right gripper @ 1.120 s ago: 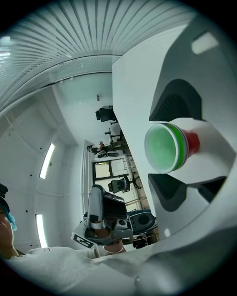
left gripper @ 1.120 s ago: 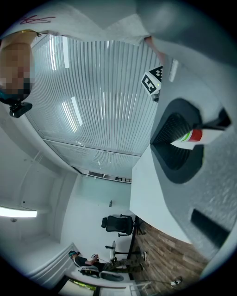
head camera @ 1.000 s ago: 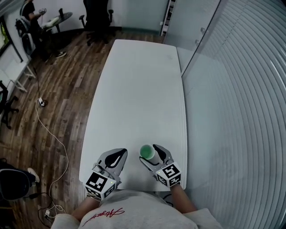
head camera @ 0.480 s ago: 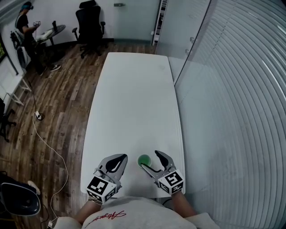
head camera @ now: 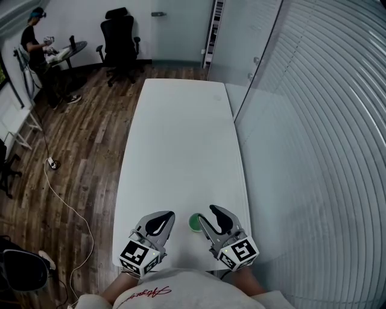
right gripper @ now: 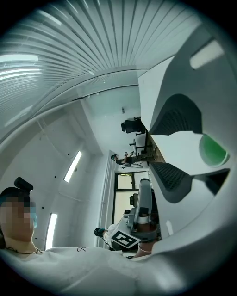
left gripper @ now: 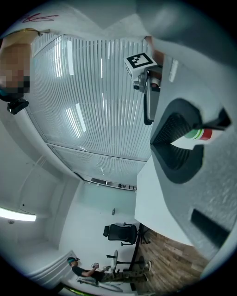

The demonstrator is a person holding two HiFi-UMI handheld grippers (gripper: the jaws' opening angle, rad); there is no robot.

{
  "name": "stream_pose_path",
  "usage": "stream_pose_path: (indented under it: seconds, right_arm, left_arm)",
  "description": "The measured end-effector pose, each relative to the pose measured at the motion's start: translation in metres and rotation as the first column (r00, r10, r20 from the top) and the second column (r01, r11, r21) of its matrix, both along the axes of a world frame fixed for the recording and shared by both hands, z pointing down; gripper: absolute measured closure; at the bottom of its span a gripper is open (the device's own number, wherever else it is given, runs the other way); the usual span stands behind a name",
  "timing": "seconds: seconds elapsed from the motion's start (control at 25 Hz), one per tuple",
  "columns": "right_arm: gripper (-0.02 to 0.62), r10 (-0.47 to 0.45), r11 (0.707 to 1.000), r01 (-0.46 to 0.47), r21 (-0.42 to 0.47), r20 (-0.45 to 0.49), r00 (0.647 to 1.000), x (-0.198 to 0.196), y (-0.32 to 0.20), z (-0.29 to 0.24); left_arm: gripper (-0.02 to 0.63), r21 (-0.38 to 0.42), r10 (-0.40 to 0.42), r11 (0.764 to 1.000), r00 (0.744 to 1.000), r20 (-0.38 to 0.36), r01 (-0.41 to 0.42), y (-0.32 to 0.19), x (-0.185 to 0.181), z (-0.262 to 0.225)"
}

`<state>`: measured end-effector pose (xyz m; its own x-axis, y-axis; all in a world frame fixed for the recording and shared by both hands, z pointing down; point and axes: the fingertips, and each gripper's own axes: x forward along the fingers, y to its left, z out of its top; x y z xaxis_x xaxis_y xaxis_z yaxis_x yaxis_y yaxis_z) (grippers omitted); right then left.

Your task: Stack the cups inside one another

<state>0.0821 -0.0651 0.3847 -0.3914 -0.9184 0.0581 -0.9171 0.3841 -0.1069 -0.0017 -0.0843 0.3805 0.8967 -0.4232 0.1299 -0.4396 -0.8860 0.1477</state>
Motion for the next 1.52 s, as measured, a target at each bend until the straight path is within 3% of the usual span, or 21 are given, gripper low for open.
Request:
stream_pose_path:
  seconds: [0.76,1.52]
  right_arm:
    - [0.592,0.051,0.998,-0.052,0.025,0.022,0.998,-0.021,0.009,-0.004]
    - [0.594,0.039,0.999,-0.039,-0.005,-0.011,0.999,-0.03,0.005,0.004]
  left_arm:
    - [0.612,0.028,0.003,1.0,1.0,-0.016,-0.002,0.006,-0.019,-0.005]
    - [0.612,0.015,0.006,1.0,1.0,-0.004,-0.006,0.001,-0.024,-0.001]
